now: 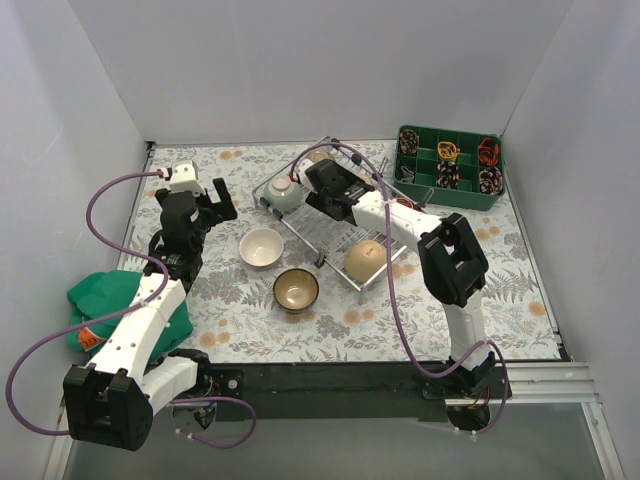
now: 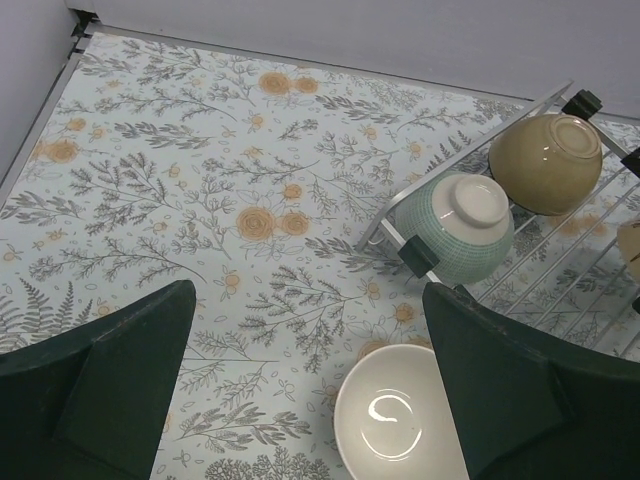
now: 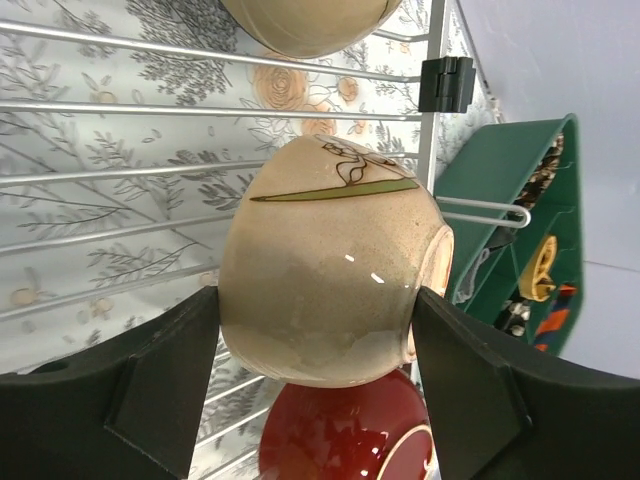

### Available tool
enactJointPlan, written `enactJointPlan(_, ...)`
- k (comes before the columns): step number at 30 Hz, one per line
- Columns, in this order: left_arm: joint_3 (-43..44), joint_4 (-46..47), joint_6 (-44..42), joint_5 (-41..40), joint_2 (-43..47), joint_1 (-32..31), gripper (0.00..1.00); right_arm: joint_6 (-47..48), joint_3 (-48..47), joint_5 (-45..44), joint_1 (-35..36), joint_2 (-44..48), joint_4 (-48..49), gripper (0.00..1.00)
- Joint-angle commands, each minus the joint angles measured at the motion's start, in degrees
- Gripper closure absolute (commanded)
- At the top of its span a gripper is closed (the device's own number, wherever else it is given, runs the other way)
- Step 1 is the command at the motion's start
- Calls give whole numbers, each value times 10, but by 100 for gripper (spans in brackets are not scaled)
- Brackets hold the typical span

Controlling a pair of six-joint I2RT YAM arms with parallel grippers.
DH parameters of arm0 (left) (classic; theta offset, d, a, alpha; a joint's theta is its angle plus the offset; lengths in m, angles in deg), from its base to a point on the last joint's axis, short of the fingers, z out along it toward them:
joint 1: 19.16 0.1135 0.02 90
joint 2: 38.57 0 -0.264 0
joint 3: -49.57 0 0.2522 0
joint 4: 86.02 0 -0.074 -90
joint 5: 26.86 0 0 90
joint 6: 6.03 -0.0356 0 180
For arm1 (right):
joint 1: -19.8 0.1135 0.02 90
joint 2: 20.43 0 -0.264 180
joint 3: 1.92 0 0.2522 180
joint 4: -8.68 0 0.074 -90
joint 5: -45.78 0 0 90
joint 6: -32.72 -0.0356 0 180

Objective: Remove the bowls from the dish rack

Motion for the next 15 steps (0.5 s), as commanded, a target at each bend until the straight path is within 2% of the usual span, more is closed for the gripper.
enactJointPlan(1, -3, 9, -7, 29, 9, -1, 2, -72, -25, 39, 2, 68, -15, 89)
enactJointPlan(15, 8, 9, 11, 138, -19, -1, 2, -237, 20, 223, -38, 179, -23, 95)
